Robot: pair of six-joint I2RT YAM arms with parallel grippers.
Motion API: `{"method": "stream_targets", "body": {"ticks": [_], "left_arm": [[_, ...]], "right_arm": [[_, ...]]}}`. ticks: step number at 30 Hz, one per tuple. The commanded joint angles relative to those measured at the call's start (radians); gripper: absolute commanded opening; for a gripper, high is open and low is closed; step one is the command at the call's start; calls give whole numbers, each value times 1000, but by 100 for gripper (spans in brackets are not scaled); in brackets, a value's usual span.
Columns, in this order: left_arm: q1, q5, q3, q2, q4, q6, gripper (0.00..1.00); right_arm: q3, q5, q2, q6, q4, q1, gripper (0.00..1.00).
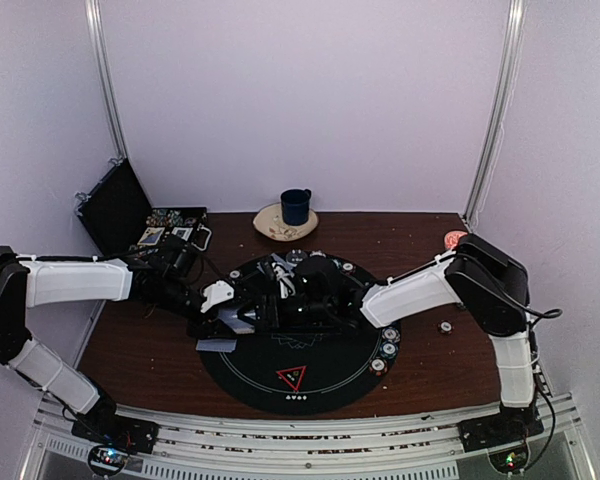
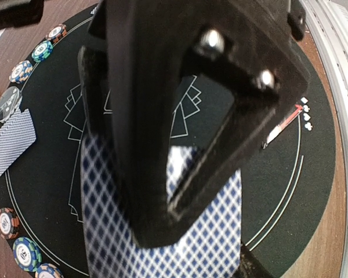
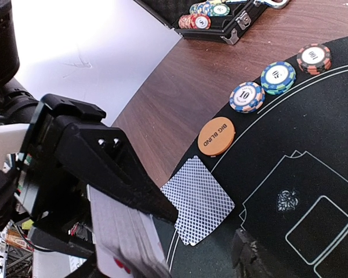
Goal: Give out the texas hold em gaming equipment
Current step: Pick up the poker card from the face-down deck piles, then flop the poker card in the community card area.
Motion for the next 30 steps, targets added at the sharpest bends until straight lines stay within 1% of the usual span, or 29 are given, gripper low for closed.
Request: {"method": "stream_targets", "body": {"ticks": [1, 3, 8, 14, 15, 17, 21, 25, 27, 30], "left_arm": [[-6, 54, 7, -6, 10, 16, 6], [-7, 52, 7, -4, 9, 16, 6], [-6, 49, 7, 0, 10, 15, 6], [-7, 46, 9, -2, 11, 15, 6], [-7, 46, 9, 0, 11, 14, 6], [-7, 47, 9, 2, 11, 13, 6], [-6, 44, 10, 4, 11, 12, 7], [-6, 37, 11, 6, 12, 9, 6], [-6, 33, 12, 7, 14, 5, 6], [-6, 28, 12, 5, 15, 3, 6]], "right_arm": [[-43, 99, -55, -7, -75, -38, 58], [-45, 88, -67, -7, -81, -39, 53], [-46, 25, -89, 4, -80, -38, 49], [-71, -20, -136, 7, -88, -37, 34], [-82, -21, -146, 6, -86, -38, 28], [-102, -26, -167, 6, -79, -38, 20], [-134, -37, -203, 8, -78, -39, 13], [-154, -13, -258, -20, -111, -42, 0], [-157, 22, -298, -49, -153, -47, 0], [-155, 150, -364, -115, -238, -51, 0]]}}
